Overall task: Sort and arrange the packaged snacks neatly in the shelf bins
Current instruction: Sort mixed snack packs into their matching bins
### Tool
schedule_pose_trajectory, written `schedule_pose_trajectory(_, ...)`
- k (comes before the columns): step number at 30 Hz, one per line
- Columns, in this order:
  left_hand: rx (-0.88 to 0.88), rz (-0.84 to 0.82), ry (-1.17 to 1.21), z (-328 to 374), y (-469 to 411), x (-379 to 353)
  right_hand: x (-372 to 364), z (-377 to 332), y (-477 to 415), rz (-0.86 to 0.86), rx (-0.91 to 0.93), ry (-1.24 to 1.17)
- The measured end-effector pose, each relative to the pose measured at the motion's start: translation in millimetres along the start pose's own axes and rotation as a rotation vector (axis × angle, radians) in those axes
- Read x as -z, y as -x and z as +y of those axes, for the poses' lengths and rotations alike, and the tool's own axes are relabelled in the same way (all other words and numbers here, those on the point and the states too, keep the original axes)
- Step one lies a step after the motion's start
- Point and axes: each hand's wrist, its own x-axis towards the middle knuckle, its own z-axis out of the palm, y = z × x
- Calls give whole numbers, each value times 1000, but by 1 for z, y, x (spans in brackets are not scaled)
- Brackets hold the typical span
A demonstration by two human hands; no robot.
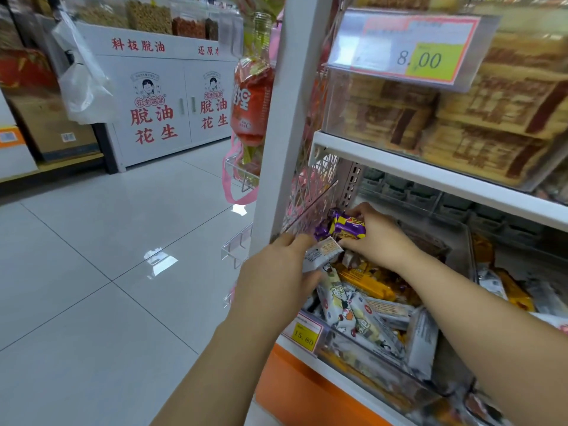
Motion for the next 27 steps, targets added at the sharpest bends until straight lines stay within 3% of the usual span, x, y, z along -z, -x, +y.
schedule_pose_trajectory(4,-45,-171,180,9,-2,-22,12,-2,20,123,47,-12)
schedule_pose_trajectory(9,68,45,479,4,-6,-16,25,-18,38,-35,283,-221)
schedule_pose_trajectory(12,38,52,506,3,-5,-10,23,-31,38,-147,370,-271)
schedule_pose_trajectory(16,124,134,301,-7,5,-1,16,-21,15,-206,221,-375)
schedule_pose_trajectory(18,172,177,226,-11,11,5,6,-8,-1,-193,121,-276)
schedule_pose_trajectory(21,202,175,187,-14,15,9,-18,-2,-21,-109,76,-103)
schedule_pose_trajectory(27,206,163,190,-14,10,9,-51,-5,-51,-72,6,-143)
